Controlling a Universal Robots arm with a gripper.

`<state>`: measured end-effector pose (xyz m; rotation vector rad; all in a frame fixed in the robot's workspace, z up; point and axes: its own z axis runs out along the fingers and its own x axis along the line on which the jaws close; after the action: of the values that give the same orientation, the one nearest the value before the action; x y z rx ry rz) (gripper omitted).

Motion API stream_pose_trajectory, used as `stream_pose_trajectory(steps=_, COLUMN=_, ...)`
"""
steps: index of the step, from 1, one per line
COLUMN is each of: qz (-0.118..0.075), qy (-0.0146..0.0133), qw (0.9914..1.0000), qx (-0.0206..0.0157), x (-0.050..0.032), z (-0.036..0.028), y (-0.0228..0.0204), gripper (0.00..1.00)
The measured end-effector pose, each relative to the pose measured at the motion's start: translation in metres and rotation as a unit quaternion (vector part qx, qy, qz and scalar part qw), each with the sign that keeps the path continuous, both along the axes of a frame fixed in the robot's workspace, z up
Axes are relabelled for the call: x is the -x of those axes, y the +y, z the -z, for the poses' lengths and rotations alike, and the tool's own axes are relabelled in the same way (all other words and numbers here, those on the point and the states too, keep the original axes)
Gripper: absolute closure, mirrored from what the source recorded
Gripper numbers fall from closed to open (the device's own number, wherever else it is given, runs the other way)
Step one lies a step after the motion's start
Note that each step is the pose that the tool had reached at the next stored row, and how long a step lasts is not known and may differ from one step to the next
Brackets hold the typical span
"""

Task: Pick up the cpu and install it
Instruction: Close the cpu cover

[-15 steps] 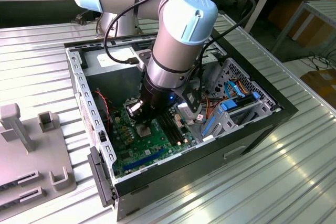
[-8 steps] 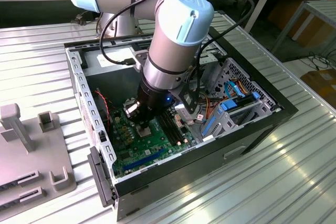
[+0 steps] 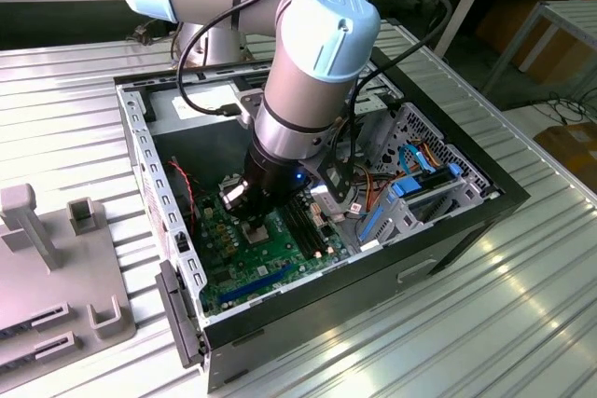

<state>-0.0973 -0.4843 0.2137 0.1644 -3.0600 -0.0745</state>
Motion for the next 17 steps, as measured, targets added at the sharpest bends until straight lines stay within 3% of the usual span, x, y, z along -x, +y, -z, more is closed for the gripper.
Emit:
stream_pose_trajectory(steps=6, qz=0.0, qy=0.0, qw=1.0, qx=0.0001, x=0.0001, z=-0.0006, y=-0.0002, gripper=0.89)
stream_pose_trajectory(steps=12, qz=0.0, qy=0.0, qw=1.0, qx=0.0, x=0.0001, z=-0.0126, y=-0.0001, gripper=0.89)
stream_pose_trajectory(steps=17, qz=0.0, qy=0.001, qw=1.0, qx=0.0, x=-0.0036, z=-0.0145, y=0.0002, gripper=0.89)
